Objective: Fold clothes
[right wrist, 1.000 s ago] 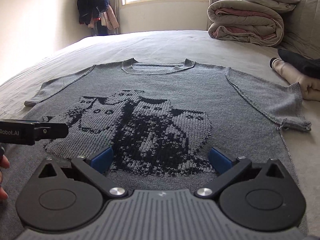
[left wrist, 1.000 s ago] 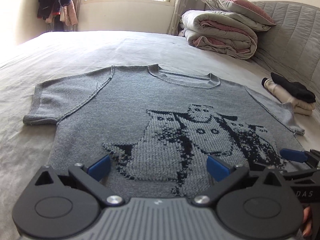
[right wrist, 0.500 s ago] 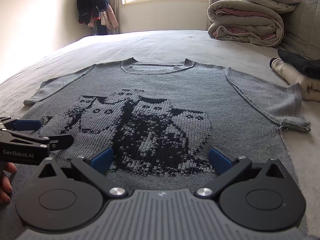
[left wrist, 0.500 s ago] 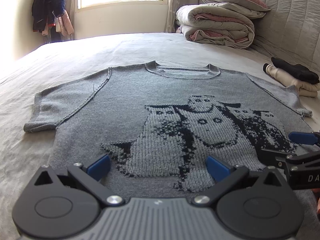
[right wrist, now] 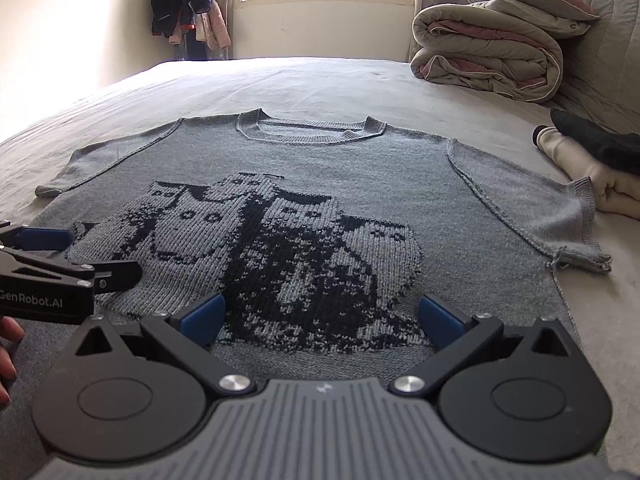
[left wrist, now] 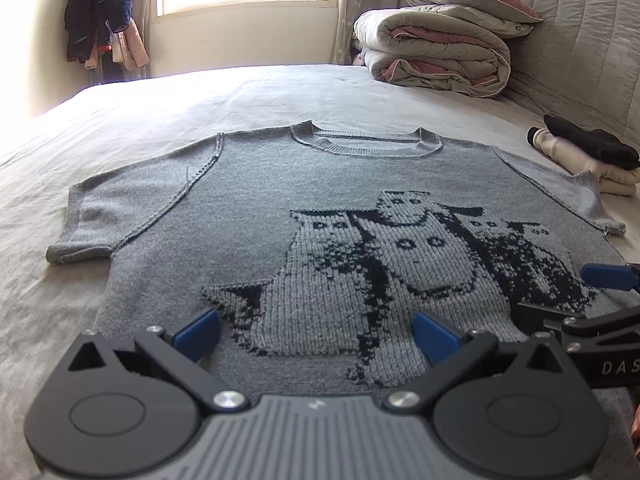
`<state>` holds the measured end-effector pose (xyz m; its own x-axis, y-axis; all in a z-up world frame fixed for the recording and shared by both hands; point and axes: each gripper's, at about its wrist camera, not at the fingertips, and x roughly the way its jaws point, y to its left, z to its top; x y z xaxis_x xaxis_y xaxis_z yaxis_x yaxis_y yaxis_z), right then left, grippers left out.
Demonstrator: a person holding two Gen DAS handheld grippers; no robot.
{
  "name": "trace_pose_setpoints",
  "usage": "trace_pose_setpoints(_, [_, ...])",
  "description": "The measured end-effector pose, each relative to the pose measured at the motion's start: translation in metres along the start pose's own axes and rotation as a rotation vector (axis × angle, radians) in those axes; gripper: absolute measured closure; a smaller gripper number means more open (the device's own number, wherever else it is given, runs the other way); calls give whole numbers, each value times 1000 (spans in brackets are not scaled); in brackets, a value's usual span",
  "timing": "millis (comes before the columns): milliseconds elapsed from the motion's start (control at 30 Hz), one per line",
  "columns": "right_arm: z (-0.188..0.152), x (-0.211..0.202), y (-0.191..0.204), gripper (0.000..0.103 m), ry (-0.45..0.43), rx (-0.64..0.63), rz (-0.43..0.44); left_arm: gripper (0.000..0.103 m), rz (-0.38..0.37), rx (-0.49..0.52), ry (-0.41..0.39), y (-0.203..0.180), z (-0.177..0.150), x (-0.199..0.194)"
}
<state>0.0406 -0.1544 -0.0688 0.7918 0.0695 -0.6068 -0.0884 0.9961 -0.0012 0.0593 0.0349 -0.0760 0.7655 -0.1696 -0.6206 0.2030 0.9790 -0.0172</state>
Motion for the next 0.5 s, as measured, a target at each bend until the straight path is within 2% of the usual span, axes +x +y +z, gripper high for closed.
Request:
trace_pose_setpoints(100, [2,1,4,0,12,7,-27,0,-1,0,-1,0,0,0])
trace_pose_setpoints(200, [14,0,-3,0,73,42,-14,0,-4,-3,-2,0,0,0])
trace_pose_setpoints(367, [29,-8,-54,0,124,291,-1,0,-5,-1,-1,1,1,0])
trace_pose_setpoints(500, [34,-9,-106,0,128,416,-93,0,-7,0,0,1,1,0])
